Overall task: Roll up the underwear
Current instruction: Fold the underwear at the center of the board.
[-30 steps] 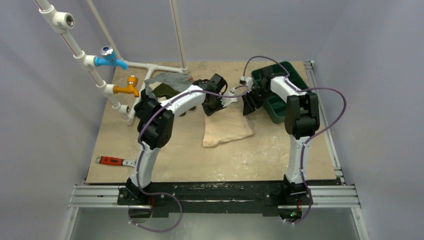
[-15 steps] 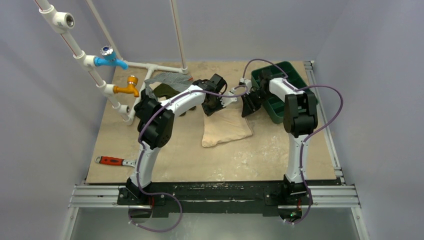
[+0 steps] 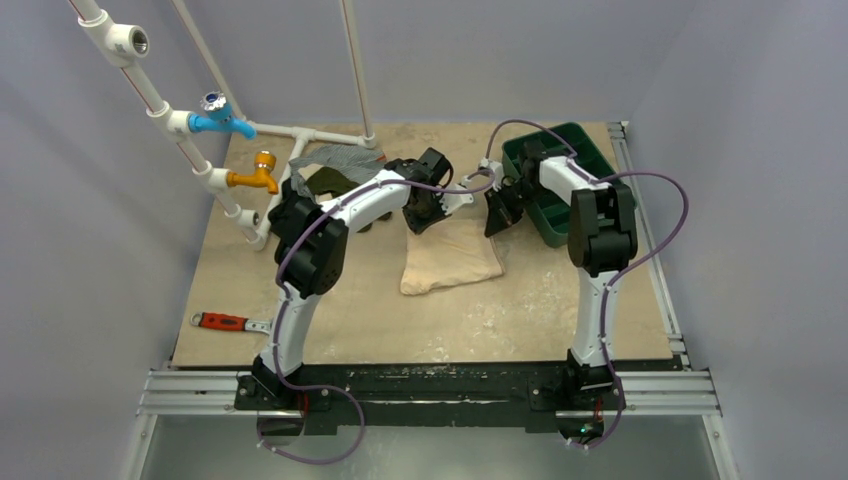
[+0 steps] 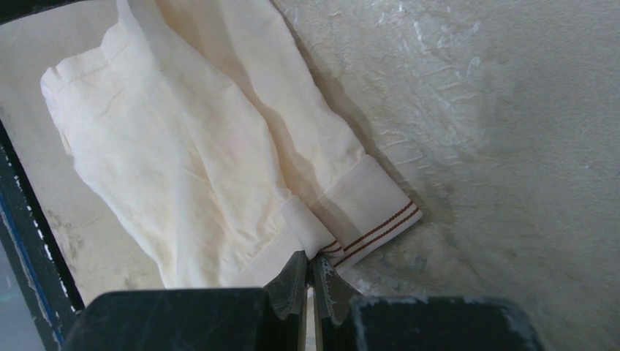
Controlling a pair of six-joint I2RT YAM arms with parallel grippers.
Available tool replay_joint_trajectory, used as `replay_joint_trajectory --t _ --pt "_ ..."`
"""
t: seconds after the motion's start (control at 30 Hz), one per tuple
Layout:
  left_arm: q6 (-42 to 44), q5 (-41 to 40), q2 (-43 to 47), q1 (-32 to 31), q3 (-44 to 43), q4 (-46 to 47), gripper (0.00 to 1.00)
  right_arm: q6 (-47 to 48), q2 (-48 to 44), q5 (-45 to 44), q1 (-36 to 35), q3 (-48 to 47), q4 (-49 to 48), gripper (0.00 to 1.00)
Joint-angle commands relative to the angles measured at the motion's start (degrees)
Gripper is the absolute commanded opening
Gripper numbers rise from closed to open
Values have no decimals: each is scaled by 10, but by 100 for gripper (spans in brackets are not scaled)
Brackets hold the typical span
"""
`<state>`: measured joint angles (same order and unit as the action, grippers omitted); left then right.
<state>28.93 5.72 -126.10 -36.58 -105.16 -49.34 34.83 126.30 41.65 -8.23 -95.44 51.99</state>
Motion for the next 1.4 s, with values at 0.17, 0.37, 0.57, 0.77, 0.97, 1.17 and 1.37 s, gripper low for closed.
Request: replay_joint_trajectory --t 0.17,0.37,0.57,0.77,0.97,1.17,1.37 --pt "-13 58 50 8 22 -35 0 18 -107 1 -2 80 12 0" --pt "-17 118 65 6 35 -63 0 14 -162 -1 -2 161 -7 0" --pt "-24 104 89 6 38 -57 0 9 -182 3 -2 154 -8 0" --pt "-17 66 96 7 1 -60 0 2 -171 16 -2 87 22 0" --pt "-10 25 68 8 -41 -67 0 -16 -143 4 -2 28 29 0" --pt "-21 -24 29 9 -52 -56 0 -31 -64 7 -2 -44 23 0" --pt "-57 -54 10 11 -43 -48 0 -43 25 70 -4 -120 13 1"
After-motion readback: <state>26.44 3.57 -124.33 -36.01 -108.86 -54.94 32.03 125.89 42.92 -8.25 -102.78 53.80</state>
